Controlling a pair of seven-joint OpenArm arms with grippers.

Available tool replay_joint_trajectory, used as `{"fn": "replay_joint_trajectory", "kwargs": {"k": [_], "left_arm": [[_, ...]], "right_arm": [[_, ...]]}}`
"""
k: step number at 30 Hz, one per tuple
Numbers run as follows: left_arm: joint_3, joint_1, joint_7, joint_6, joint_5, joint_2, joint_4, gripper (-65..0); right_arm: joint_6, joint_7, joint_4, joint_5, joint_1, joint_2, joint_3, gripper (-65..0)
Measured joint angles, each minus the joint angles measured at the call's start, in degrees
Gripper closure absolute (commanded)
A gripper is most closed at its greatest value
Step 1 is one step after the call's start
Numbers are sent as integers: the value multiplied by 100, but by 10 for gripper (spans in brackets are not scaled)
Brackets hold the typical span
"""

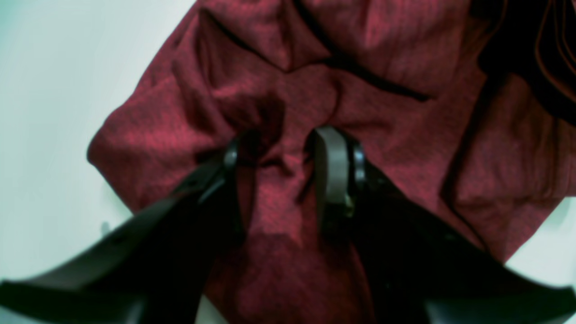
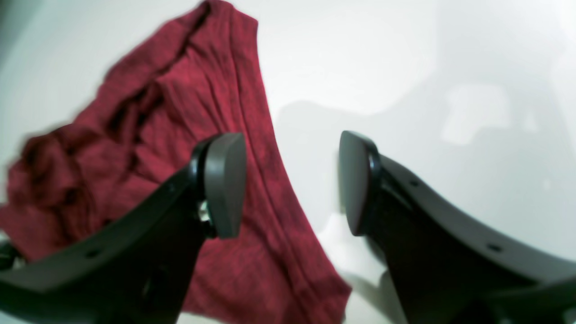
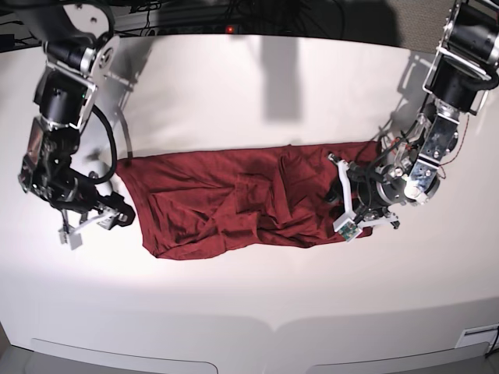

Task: Fold the T-shirt properly
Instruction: 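Grasp the strip's other end with the right gripper and lift it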

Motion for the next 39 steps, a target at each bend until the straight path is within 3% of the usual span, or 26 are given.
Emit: {"fn": "replay_joint_trajectory", "kwargs": {"k": [6, 15, 17, 21, 24, 27, 33, 39], "left_arm": [[0, 0, 2, 0, 0, 0, 0, -215], [0, 0, 28, 2, -2, 2, 0, -215], [0, 0, 22, 2, -2, 2, 0, -215], [0, 0, 24, 2, -2, 2, 0, -215], [0, 0, 24, 2, -2, 2, 0, -215], [0, 0, 24, 2, -2, 2, 0, -215], [2, 2, 96, 11, 37, 4, 107, -215], [31, 59, 365, 68, 221, 13, 505, -215]], "right_arm": [[9, 243, -599, 151, 238, -57, -949, -331], [26, -319, -601, 820, 245, -452, -1027, -329], [28, -334, -612, 835, 240, -437, -1027, -273], [22, -378, -629, 706, 219, -417, -1034, -22], [22, -122, -634, 745, 208, -448, -1034, 0], [-17, -223, -619, 1045, 205, -551, -1032, 0], [-15, -916, 136, 1325, 264, -1274, -1034, 0], [0, -986, 656, 1403, 367, -2122, -1036, 0]]}}
